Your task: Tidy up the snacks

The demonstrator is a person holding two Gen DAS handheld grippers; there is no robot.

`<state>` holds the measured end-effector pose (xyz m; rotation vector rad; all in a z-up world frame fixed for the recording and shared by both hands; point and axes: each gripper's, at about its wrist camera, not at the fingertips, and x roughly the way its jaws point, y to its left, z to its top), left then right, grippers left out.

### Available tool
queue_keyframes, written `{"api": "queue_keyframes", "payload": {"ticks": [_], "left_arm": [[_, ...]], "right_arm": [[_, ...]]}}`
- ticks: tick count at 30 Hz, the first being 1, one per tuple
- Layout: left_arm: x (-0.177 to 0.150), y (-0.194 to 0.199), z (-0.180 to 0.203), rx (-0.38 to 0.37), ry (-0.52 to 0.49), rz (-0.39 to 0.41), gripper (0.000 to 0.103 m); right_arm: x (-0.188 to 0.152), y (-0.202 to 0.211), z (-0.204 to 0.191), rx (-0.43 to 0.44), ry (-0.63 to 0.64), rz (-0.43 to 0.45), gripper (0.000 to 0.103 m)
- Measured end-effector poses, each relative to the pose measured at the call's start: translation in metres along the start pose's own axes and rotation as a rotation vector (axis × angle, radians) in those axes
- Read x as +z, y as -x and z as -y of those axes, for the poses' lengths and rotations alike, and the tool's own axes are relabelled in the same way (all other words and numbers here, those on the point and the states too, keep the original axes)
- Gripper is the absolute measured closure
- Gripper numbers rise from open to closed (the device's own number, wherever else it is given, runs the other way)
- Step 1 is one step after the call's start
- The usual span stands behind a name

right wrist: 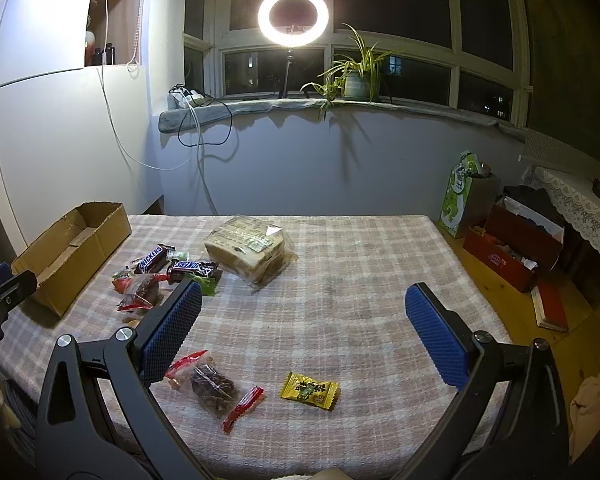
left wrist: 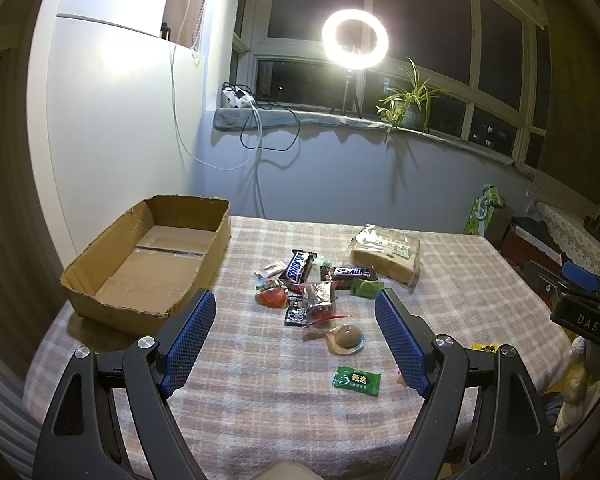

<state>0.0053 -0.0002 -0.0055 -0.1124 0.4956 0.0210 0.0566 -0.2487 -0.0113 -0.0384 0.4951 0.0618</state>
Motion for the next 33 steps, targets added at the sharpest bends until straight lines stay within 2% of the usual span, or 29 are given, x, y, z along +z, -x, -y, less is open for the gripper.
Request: {"api": "queue_keyframes", "payload": {"ticks": [33], "left_arm": [[-0.0029, -0.0045, 0.0021, -0.006, -0.001, -0.009, 0.021]], "right_arm": [[-0.0011, -0.0031, -0.0044, 0.001, 0.008, -0.01, 0.0]]}}
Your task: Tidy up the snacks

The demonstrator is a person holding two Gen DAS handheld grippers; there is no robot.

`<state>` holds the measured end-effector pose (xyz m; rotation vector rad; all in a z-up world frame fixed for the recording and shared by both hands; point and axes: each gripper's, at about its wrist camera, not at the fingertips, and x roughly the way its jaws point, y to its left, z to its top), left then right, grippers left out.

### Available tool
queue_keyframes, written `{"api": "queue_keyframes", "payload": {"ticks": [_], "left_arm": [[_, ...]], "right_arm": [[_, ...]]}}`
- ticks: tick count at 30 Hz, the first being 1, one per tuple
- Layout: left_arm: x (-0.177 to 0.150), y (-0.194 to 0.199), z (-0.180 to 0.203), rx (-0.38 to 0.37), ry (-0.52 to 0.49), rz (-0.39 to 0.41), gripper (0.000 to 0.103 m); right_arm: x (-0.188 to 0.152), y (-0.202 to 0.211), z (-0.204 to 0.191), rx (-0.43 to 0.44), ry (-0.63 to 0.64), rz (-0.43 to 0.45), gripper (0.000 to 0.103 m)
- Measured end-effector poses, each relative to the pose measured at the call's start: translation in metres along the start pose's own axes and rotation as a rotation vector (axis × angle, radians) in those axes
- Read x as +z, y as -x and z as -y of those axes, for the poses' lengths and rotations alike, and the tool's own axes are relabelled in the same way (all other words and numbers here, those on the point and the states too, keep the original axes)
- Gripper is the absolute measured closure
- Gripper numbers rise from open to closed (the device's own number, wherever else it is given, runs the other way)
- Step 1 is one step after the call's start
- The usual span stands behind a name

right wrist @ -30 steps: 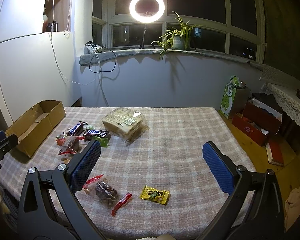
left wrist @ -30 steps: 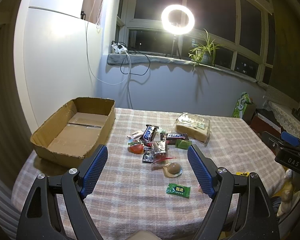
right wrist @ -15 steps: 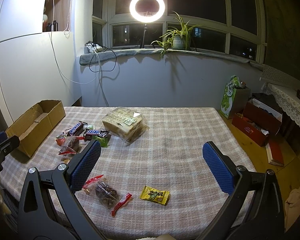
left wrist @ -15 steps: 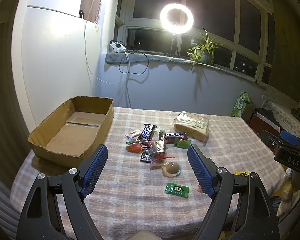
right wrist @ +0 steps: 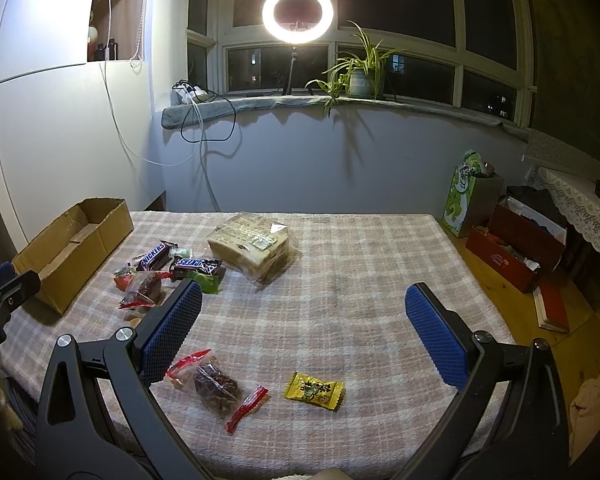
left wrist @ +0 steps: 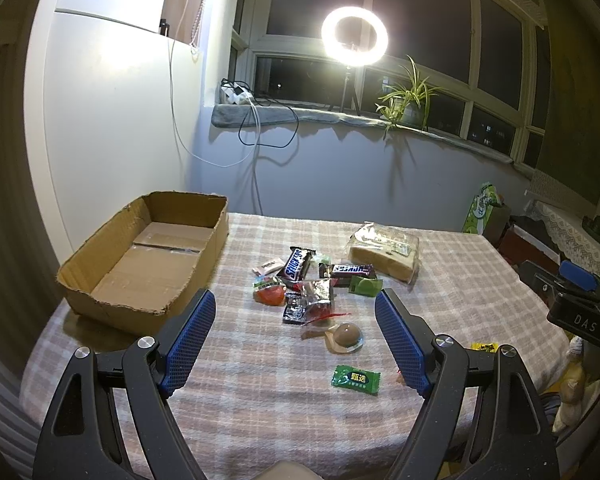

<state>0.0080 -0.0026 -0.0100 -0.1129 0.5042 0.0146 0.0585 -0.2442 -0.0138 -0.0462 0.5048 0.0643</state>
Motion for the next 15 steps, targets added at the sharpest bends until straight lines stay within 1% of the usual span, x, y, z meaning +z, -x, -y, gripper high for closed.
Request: {"api": "queue_keyframes", "payload": {"ticks": [10, 15], "left_arm": [[-0.0005, -0.0014, -0.0013, -0.008, 0.004, -0.007, 0.021], [-0.0008, -0.0036, -0.0007, -0.014, 0.004, -0.019, 0.021]], "right_arm": [[-0.0013, -0.0019, -0.0019, 0.004, 0.0, -0.004, 0.0], [-0.004, -0.006, -0.003, 0.008, 0.001, -0.019, 0.0]]}}
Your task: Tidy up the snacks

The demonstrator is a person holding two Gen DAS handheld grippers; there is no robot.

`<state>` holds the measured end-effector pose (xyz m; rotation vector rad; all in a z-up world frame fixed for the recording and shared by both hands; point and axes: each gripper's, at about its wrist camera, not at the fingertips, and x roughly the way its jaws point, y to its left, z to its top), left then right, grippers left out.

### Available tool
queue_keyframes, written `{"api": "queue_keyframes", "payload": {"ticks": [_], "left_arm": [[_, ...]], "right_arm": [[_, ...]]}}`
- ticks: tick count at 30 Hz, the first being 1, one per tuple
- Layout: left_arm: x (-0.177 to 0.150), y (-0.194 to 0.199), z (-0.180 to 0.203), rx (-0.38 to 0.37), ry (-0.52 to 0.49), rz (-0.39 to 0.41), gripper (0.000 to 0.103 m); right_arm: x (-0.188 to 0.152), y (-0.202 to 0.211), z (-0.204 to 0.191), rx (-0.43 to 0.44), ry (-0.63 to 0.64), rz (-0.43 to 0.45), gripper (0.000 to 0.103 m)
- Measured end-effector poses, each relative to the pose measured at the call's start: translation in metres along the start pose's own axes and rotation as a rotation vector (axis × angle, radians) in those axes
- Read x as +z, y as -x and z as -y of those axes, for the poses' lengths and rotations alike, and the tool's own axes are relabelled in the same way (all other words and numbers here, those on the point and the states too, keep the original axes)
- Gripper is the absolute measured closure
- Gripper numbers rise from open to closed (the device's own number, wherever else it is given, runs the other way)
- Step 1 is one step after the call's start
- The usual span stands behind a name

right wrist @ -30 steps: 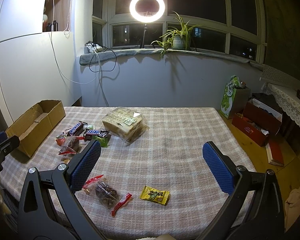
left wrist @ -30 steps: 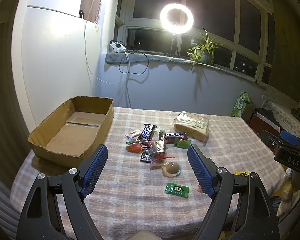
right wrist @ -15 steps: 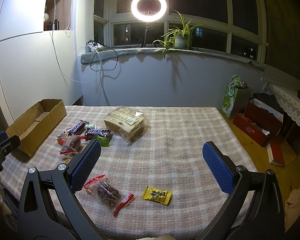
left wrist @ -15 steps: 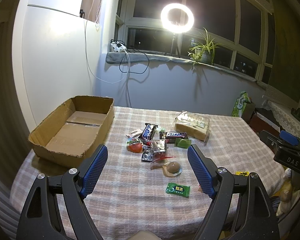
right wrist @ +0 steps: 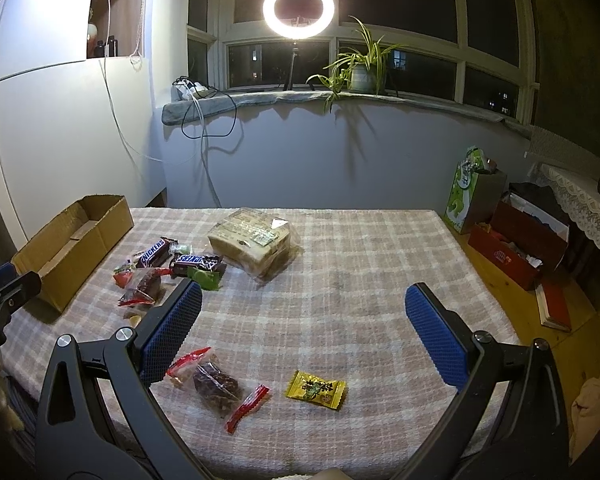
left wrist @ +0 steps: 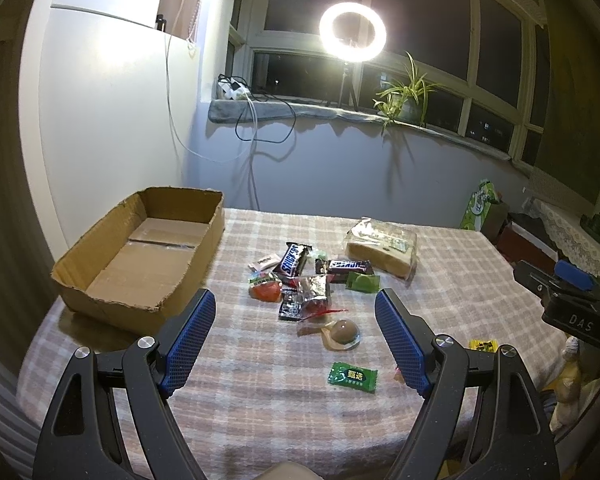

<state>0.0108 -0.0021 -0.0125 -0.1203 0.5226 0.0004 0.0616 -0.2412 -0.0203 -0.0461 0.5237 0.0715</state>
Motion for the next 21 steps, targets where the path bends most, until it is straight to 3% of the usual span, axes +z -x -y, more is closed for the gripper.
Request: {"api": "queue_keyframes", "payload": {"ticks": [13, 21], "left_arm": [[-0.005, -0.012, -0.001, -0.023, -0.002, -0.059, 0.021], [-0.023, -0.025, -0.006, -0.048, -0.015, -0.143, 0.025]], "right_arm": [[-0.003, -0.014, 0.012, 0.036, 0.0, -0.046, 0.0], [-0.023, -0.03, 0.015, 0.173, 0.082, -0.143, 0.0]]}}
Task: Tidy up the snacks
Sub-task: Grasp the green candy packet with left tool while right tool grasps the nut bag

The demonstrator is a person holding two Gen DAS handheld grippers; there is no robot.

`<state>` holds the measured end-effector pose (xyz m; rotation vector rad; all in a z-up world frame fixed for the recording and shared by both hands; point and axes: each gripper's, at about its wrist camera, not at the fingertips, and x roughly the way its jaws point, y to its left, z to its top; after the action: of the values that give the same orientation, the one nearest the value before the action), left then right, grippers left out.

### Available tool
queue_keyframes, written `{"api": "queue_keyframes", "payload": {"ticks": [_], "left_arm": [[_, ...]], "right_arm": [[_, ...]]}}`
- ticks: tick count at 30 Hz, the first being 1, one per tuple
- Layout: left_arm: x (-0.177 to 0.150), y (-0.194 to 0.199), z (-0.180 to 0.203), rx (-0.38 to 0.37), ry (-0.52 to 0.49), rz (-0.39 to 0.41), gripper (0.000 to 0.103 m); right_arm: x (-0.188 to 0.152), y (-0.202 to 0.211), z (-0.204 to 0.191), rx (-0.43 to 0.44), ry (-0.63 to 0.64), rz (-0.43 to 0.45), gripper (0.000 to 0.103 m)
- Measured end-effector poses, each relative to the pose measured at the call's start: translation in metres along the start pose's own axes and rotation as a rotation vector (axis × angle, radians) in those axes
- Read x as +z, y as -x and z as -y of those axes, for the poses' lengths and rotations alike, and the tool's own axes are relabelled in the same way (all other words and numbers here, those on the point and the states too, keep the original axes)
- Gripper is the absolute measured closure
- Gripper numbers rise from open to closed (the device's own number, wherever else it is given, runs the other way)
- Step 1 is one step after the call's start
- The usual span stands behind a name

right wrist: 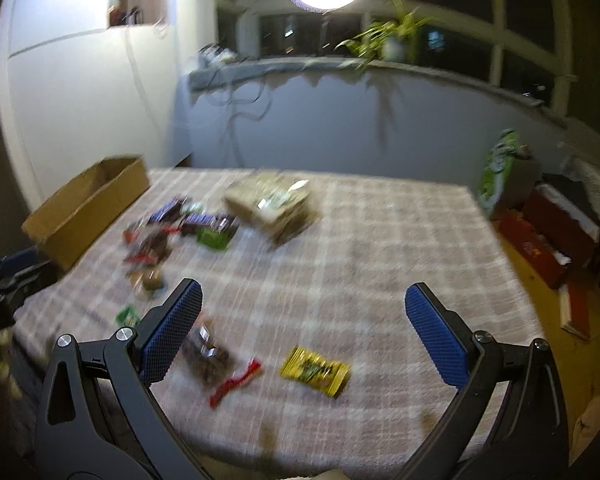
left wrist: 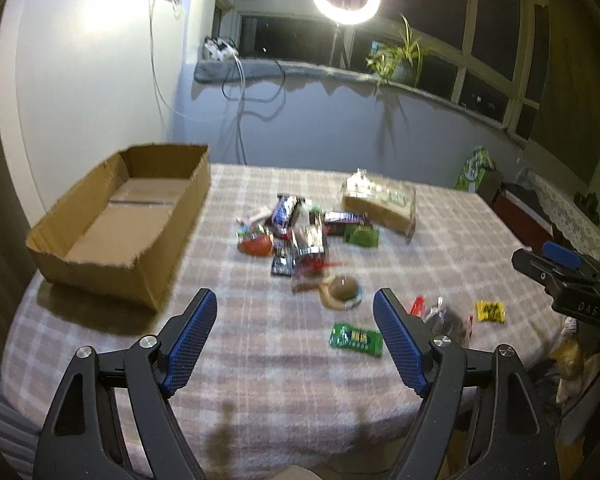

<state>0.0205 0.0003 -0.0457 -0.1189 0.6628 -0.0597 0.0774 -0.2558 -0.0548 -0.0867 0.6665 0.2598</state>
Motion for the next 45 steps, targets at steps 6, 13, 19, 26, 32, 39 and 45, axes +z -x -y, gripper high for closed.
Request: {"api": "queue_keyframes", "payload": {"ticks": [6, 13, 19, 26, 32, 39, 45], "left_arm": [[-0.011, -0.015, 0.008, -0.065, -0.019, -0.077, 0.037], [-0.022, -0.036, 0.023, -0.165, -0.032, -0.169, 0.049], [-0.027, -0.055, 0.028, -0.205, -0.007, -0.243, 0.055], [-0.026, -0.068, 0.033, -0.188, -0.028, -0.262, 0.055], [-0.02, -0.076, 0.037, -0.174, -0.064, -0.26, 0.055], [-0.019, -0.084, 0.044, -0.155, -0.154, -0.257, 0.056], [-0.022, -0.086, 0.053, -0.13, -0.264, -0.248, 0.055]], "right_arm": [[-0.016, -0.015, -0.018, 0.119, 0.114, -0.094, 0.012], [-0.024, -0.034, -0.041, 0.207, 0.217, -0.155, 0.022], [-0.027, -0.051, -0.05, 0.237, 0.274, -0.201, 0.028], [-0.025, -0.067, -0.048, 0.281, 0.276, -0.228, 0.028], [-0.024, -0.078, -0.048, 0.31, 0.278, -0.241, 0.028], [-0.024, -0.085, -0.051, 0.319, 0.296, -0.255, 0.033], [-0.024, -0.084, -0.048, 0.299, 0.297, -0.254, 0.046]]}}
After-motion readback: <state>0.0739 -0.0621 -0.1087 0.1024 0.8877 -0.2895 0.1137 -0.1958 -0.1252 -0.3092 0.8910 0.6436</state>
